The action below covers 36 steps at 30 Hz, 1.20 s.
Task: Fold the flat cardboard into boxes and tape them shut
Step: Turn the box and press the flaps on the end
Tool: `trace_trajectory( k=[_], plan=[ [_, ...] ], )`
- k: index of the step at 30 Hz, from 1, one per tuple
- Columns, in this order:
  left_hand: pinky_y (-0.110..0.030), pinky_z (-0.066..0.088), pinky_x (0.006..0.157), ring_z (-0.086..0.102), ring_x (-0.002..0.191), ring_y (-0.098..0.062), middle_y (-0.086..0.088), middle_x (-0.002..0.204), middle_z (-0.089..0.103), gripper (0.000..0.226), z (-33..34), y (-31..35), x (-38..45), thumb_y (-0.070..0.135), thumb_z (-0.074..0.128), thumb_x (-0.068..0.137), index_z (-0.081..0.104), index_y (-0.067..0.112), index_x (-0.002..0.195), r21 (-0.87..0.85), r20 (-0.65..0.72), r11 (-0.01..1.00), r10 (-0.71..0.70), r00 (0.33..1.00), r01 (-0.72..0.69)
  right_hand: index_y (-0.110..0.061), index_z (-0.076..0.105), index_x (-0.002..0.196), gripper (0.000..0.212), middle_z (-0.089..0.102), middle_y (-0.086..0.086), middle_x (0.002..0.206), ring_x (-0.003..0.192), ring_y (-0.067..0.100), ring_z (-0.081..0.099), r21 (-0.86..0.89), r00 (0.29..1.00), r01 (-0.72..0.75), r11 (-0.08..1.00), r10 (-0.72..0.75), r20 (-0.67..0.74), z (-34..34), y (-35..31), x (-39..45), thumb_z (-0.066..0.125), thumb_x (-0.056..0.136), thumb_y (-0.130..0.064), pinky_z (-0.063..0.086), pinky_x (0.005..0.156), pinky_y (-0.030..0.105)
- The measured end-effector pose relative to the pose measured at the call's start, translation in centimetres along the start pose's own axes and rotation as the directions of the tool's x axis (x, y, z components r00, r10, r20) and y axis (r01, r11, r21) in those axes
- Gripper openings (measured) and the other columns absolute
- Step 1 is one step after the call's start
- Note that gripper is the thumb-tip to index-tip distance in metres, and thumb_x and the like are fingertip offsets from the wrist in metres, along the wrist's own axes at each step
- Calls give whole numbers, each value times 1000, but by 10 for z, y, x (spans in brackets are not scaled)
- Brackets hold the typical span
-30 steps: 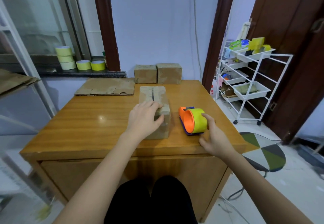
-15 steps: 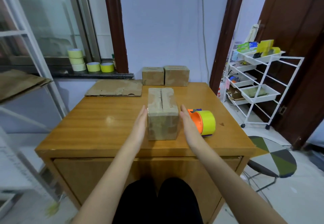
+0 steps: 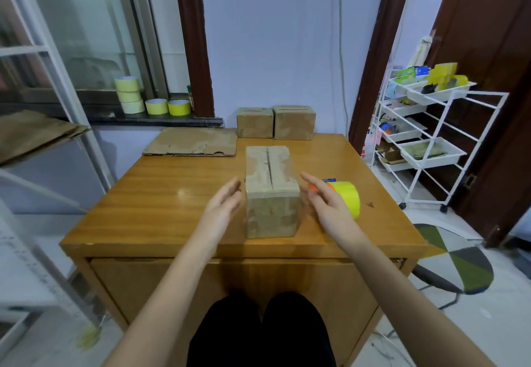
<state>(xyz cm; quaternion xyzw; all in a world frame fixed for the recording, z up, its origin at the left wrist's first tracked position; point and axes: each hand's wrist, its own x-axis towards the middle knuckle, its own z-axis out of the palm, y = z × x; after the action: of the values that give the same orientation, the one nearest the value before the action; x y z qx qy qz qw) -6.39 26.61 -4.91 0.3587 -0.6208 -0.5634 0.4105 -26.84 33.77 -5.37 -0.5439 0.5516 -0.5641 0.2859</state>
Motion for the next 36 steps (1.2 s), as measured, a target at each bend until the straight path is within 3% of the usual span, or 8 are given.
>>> trace_trajectory(
  k=[3,5,7,12,18,25,31,36],
  plan=[
    [-14,32,104,36,131,-3,15,141,39,56,-20,7,-1,1,53,94,38,30,139,252,84,944,195,977,-210,-25,57,120,46,48,-6,139,125,-11,42,-185,975,214,959,-197,105,-15,-9,5,47,93,10,34,96,5],
    [-7,34,100,38,130,2,19,140,41,58,-27,8,2,1,60,90,44,37,131,368,182,872,274,944,-324,-19,62,120,43,54,-5,135,128,-6,43,-262,947,293,920,-241,213,-21,-13,11,55,89,9,36,104,13],
    [-10,41,96,44,123,7,20,137,45,55,-29,7,6,3,65,87,50,40,125,436,240,822,287,927,-367,-15,66,117,38,59,-5,130,130,2,45,-312,933,319,895,-239,267,-24,-11,15,64,86,5,34,110,22],
    [-12,50,81,59,99,0,14,125,54,45,-20,6,10,0,70,80,62,35,107,396,152,846,323,934,-357,-19,71,109,33,64,-5,124,126,7,50,-352,938,328,877,-256,235,-24,-9,19,73,81,-2,37,111,33],
    [-9,49,72,60,88,0,17,112,57,26,-9,3,9,4,72,79,69,19,99,404,69,833,384,921,-378,-18,74,102,28,68,-2,115,120,7,56,-334,930,363,870,-318,181,-20,-7,20,78,77,-6,42,106,32],
    [-10,47,80,60,93,6,20,115,56,22,-18,6,13,10,69,84,68,25,101,390,145,833,366,919,-393,-27,72,100,23,67,-8,114,120,3,54,-324,936,329,887,-263,233,-25,-8,28,73,82,-14,41,106,29],
    [-9,46,80,56,96,10,19,118,55,20,-17,-1,15,12,66,87,69,23,103,397,128,818,401,907,-417,-13,74,102,20,69,0,115,120,11,56,-355,921,387,851,-336,199,-20,-1,23,72,83,-8,42,105,33],
    [-15,49,88,57,103,1,26,130,43,43,-21,-4,11,15,74,79,57,32,114,462,250,801,294,923,-380,-15,75,100,15,68,-5,115,121,7,53,-338,945,311,888,-250,211,-22,-7,22,67,88,-12,38,107,29]
  ],
)
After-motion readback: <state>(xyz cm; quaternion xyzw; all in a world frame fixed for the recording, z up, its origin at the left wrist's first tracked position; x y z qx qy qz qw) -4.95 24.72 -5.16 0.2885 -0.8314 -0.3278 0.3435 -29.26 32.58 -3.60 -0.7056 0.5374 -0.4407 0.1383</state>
